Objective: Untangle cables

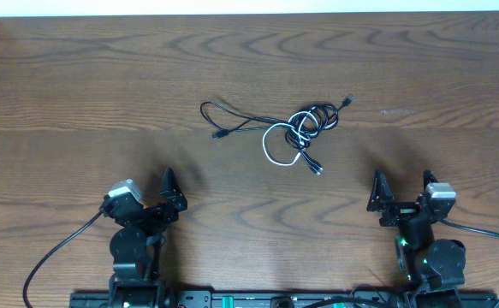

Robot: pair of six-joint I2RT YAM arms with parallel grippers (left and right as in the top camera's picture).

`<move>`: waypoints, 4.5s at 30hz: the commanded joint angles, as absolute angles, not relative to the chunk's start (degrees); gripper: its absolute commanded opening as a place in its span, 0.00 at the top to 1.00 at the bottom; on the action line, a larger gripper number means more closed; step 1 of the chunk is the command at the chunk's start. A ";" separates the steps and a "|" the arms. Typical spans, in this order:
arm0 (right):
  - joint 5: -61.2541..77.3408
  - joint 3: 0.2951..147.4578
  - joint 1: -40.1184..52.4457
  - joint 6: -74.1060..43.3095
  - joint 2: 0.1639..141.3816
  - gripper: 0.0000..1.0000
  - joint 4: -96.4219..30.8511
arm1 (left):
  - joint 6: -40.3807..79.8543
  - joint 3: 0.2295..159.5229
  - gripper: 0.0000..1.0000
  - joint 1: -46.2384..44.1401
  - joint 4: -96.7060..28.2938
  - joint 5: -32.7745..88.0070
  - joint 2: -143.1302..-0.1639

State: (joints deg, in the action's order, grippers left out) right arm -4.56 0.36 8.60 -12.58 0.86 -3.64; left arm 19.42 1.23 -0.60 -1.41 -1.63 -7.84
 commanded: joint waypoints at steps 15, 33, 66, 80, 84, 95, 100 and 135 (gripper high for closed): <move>-4.75 0.32 9.37 -11.97 0.80 0.01 -3.88 | 18.68 0.25 0.02 -0.73 -4.12 -1.69 -8.08; -4.78 0.32 9.37 -11.94 0.80 0.01 -3.79 | 18.68 0.25 0.02 -0.73 -4.12 -1.72 -8.08; -0.91 25.93 9.37 -11.07 2.31 0.01 -20.08 | 19.11 0.97 0.02 -0.73 -1.37 0.62 -8.05; 4.82 53.21 9.37 -9.54 28.77 0.01 -38.76 | 19.09 28.69 0.02 -0.73 -11.99 3.81 -16.01; 6.92 62.11 9.37 -9.54 39.62 0.01 -45.47 | 19.05 41.01 0.02 -0.73 -19.55 8.86 -25.28; 13.58 82.15 9.37 -9.82 69.97 0.01 -69.65 | 16.12 74.56 0.02 -0.75 -48.86 37.78 -62.67; 21.56 82.17 9.30 -8.03 76.05 0.03 -67.92 | 19.97 74.98 0.02 -2.85 -52.29 45.15 -74.08; 21.15 81.73 4.16 -8.49 89.17 0.39 -63.70 | 46.44 74.65 0.02 -32.53 -22.92 10.96 -108.09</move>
